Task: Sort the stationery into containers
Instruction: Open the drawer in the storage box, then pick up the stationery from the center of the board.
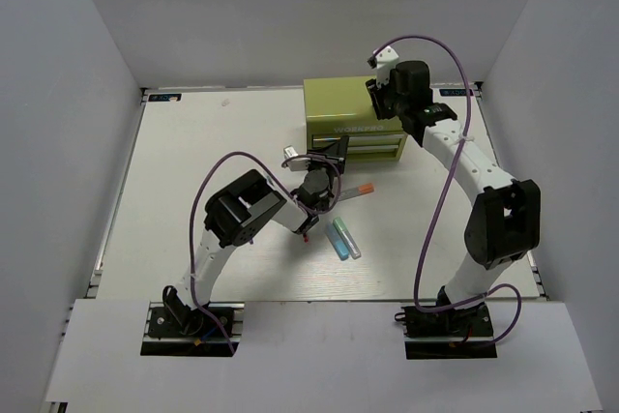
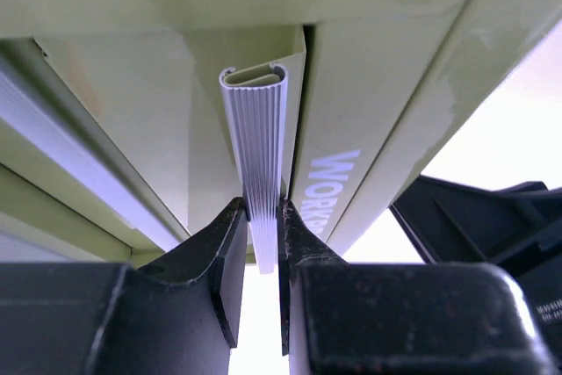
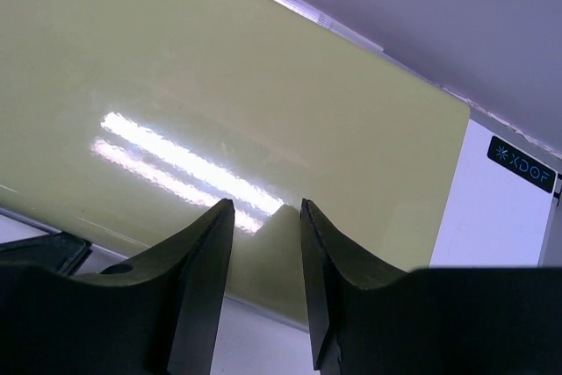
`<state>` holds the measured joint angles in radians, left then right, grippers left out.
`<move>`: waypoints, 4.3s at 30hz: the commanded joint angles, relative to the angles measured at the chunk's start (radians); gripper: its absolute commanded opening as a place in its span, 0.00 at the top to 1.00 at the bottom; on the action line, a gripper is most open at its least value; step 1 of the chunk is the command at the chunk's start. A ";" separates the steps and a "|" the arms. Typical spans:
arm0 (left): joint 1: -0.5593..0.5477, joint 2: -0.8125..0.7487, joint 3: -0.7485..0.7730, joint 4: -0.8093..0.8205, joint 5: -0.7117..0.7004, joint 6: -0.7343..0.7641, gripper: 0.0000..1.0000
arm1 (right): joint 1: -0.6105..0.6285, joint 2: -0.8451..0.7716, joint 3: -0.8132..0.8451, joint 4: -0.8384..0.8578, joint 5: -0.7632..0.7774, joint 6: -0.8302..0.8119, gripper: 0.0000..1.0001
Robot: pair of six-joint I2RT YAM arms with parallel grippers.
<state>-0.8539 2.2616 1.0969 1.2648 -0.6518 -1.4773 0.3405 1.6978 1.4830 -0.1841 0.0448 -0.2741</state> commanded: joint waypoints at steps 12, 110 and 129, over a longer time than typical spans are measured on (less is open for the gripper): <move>-0.054 -0.105 -0.118 -0.091 0.037 0.017 1.00 | -0.005 0.056 0.034 -0.112 0.012 -0.019 0.57; -0.099 -1.436 -0.419 -1.952 0.221 0.376 0.00 | 0.396 -0.360 -0.770 0.011 -0.188 0.154 0.47; -0.099 -1.475 -0.488 -1.739 0.192 0.342 0.00 | 0.459 -0.210 -0.748 0.103 -0.053 0.245 0.47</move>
<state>-0.9573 0.8112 0.6262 -0.5552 -0.4335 -1.1118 0.7784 1.4693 0.6922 -0.1154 -0.0662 -0.0540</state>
